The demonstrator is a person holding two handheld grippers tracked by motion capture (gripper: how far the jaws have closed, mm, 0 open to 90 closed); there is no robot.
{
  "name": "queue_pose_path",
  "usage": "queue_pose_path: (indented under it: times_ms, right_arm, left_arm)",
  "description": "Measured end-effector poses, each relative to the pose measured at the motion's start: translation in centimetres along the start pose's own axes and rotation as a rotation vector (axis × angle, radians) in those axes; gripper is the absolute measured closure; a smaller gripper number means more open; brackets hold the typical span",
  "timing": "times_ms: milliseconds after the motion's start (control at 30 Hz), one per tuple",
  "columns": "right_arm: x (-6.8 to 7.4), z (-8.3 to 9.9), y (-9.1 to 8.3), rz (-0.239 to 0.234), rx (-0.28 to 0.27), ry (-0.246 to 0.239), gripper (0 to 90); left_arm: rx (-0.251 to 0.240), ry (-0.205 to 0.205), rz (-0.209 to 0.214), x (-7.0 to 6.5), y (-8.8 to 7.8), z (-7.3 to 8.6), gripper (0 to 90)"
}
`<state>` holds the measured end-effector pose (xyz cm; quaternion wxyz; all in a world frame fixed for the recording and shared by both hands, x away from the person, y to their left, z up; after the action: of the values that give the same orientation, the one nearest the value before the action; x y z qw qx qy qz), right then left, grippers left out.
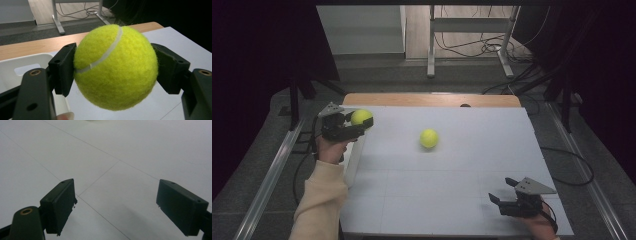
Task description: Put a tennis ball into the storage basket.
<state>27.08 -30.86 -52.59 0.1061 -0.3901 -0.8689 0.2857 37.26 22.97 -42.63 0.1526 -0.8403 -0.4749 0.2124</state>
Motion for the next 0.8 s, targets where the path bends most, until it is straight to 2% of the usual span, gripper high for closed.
queue_pose_path:
  times_ms: [300, 567, 800]
  right_arm:
    - [0.0, 0.0, 0.1, 0.008, 0.002, 0.004, 16.2]
    - [0.0, 0.0, 0.0, 0.006, -0.001, 0.002, 16.2]
    - [0.0, 0.0, 0.0, 0.006, -0.001, 0.002, 16.2]
  left_arm:
    - [-0.004, -0.012, -0.035, 1.0, -0.3, -0.3, 26.4]
    - [0.024, -0.021, -0.081, 2.2, -0.2, -0.5, 26.4]
    - [0.043, -0.035, -0.105, 3.1, -0.1, -0.4, 26.4]
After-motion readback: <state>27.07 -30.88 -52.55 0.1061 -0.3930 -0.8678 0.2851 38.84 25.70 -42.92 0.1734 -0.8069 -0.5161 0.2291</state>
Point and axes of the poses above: each handheld gripper's, and its own axes: y roughly forward along the jaws, z roughly out of its underside, x roughly to its left, the point moved 2 cm from there along y, roughly forward along the jaws, and after that the axes turned 2 degrees about x, right-handed, at the moved point
